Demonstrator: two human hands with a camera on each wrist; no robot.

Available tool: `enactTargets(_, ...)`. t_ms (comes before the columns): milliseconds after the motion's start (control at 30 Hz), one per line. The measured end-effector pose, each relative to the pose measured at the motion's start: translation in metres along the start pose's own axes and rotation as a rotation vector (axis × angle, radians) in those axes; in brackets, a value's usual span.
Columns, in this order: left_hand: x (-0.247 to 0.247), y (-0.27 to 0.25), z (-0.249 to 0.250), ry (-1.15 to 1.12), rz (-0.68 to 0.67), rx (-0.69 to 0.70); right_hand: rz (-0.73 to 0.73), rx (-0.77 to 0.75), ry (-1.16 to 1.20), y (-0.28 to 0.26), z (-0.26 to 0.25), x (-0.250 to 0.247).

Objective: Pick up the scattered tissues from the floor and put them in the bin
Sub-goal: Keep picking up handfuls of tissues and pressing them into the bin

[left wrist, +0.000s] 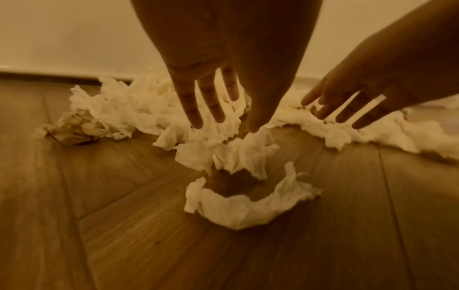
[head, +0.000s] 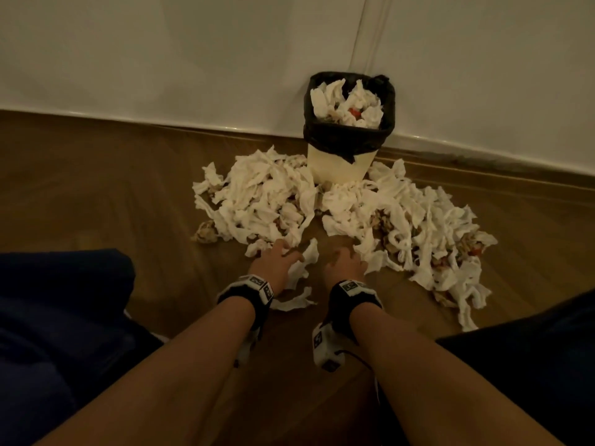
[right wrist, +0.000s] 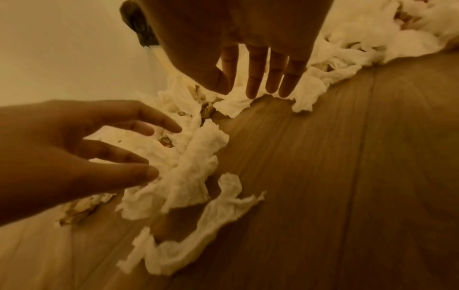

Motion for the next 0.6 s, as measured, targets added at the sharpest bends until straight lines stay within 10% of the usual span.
enactTargets(267,0.050,0.007,-0.002,0.146,-0.210,0.072,-0.039,-0.033,0.012,-0.011,0.009,0.028)
enactTargets(600,0.056,0.015,-0.018,-0.087,-0.293,-0.227,-0.049,-0.088,0.081,-0.011,0.005,0.035)
Point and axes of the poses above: each hand's wrist, its own y-axis towards the middle knuckle, its own x-axis out of the palm, z = x × y, the point moved 10 cm from there along y, towards the middle knuckle, and after that the axes turned 11 degrees about z, right-handed, at the moved point
